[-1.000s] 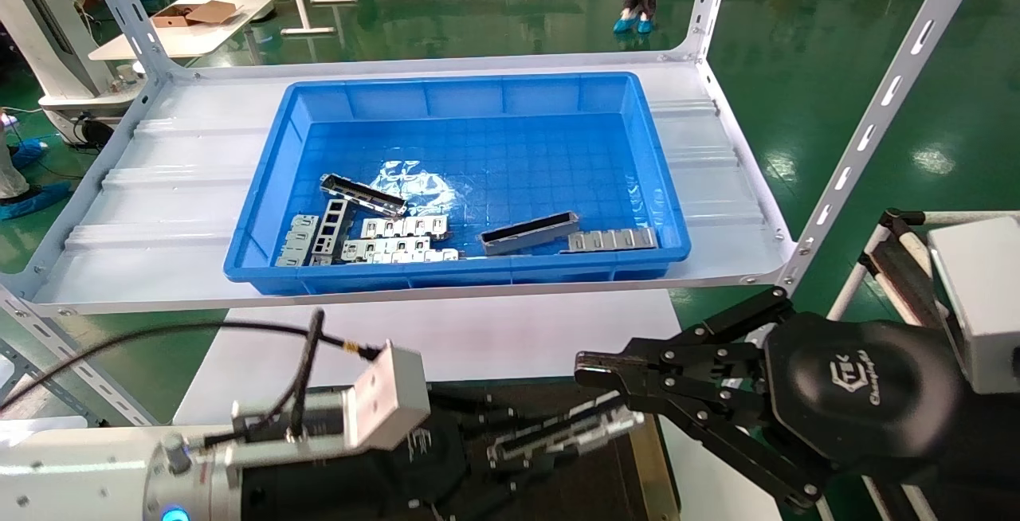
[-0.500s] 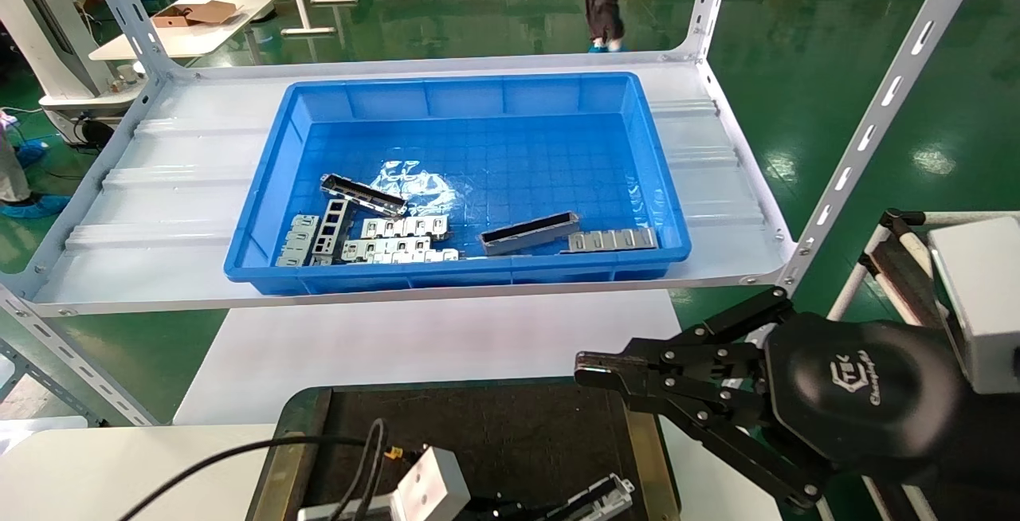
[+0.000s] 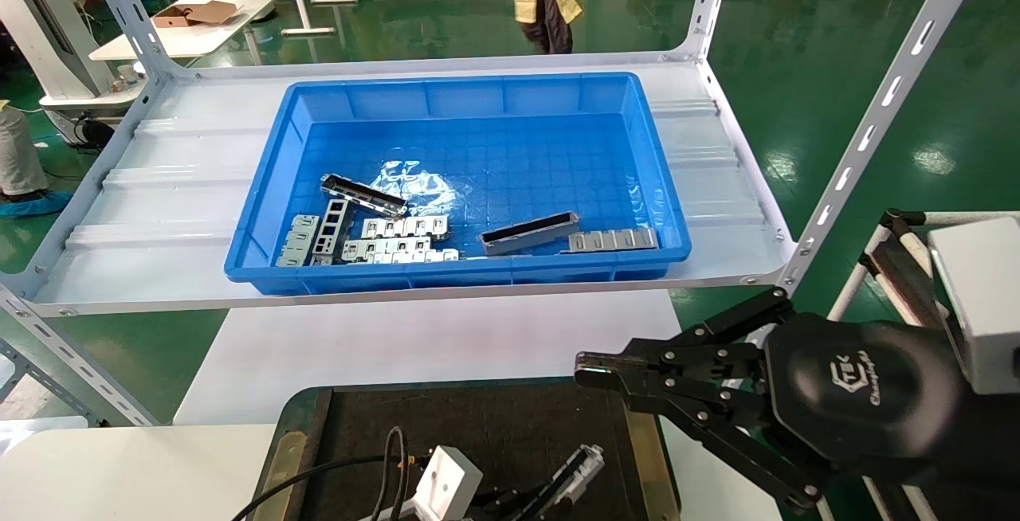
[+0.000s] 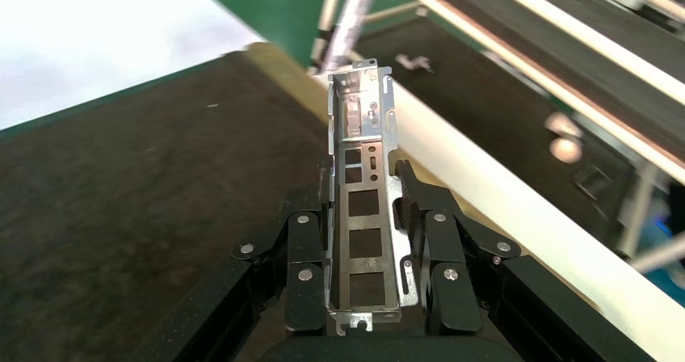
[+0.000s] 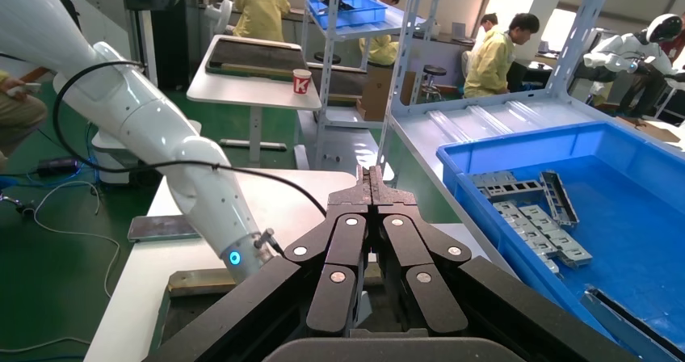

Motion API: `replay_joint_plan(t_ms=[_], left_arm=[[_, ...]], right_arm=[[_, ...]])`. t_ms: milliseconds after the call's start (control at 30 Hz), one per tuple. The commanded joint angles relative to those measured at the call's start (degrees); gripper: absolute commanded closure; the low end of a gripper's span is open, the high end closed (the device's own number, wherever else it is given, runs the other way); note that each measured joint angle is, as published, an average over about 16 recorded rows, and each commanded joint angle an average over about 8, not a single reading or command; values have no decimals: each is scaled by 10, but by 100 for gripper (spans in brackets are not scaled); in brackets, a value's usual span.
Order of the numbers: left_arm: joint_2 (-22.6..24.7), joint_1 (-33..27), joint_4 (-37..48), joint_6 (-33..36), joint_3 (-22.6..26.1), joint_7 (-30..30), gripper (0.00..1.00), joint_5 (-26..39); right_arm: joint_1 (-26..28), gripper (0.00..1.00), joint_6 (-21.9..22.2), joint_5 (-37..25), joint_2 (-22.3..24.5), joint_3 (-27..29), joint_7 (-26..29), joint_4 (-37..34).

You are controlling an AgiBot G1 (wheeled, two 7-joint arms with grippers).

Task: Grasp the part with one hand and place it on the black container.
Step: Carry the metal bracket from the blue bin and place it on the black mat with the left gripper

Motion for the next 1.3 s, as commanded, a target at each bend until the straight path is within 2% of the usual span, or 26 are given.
replay_joint_plan(t_ms=[33, 367, 667, 933, 1133, 1300], left_arm=[[10, 7, 1, -34, 3, -7, 100, 3], [59, 11, 2, -185, 39, -44, 100, -15], [102, -5, 7, -300, 82, -61, 100, -72], [136, -30, 9, -401, 123, -52, 100, -158], [156, -62, 8, -475, 161, -25, 100, -260], [165, -93, 4, -504, 184, 0, 100, -323]], right_arm=[[0, 100, 0, 0, 0, 0, 0, 0], [0, 100, 0, 0, 0, 0, 0, 0], [0, 100, 0, 0, 0, -1, 0, 0], [0, 100, 0, 1, 0, -1, 0, 0], [0, 100, 0, 1, 0, -1, -1, 0], [0, 100, 1, 1, 1, -1, -1, 0]])
